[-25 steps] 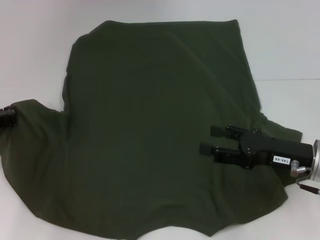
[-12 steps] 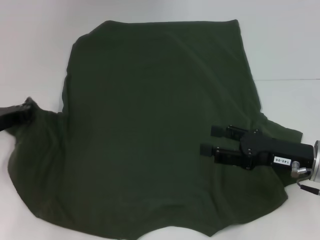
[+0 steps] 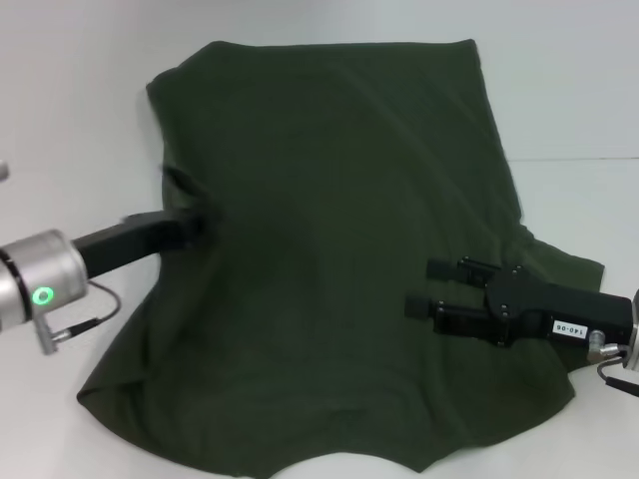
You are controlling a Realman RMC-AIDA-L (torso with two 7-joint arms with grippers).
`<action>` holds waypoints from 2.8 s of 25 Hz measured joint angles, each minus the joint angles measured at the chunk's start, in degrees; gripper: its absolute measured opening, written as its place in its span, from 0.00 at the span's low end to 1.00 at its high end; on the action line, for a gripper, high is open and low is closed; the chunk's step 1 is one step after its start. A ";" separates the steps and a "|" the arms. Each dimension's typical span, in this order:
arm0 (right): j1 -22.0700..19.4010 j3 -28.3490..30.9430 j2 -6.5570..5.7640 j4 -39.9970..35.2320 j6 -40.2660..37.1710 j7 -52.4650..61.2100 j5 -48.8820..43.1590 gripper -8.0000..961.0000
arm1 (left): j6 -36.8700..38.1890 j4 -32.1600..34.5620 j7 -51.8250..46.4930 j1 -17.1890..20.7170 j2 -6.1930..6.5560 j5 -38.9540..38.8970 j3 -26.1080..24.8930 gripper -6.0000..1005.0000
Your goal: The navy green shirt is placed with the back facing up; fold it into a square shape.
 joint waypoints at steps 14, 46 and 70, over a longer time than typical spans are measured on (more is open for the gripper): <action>-0.65 0.85 -0.58 -0.39 -1.06 0.52 0.06 0.92 | 2.30 -1.20 1.70 1.54 -0.04 -6.15 2.40 0.40; -1.68 5.57 -8.87 -8.20 8.06 49.56 -17.81 0.90 | 23.58 -7.26 34.76 4.20 -0.26 4.26 4.11 0.96; -1.95 5.10 -6.61 -7.41 17.16 49.50 -21.52 0.89 | 19.72 -8.80 35.21 2.17 -0.21 6.26 7.49 0.95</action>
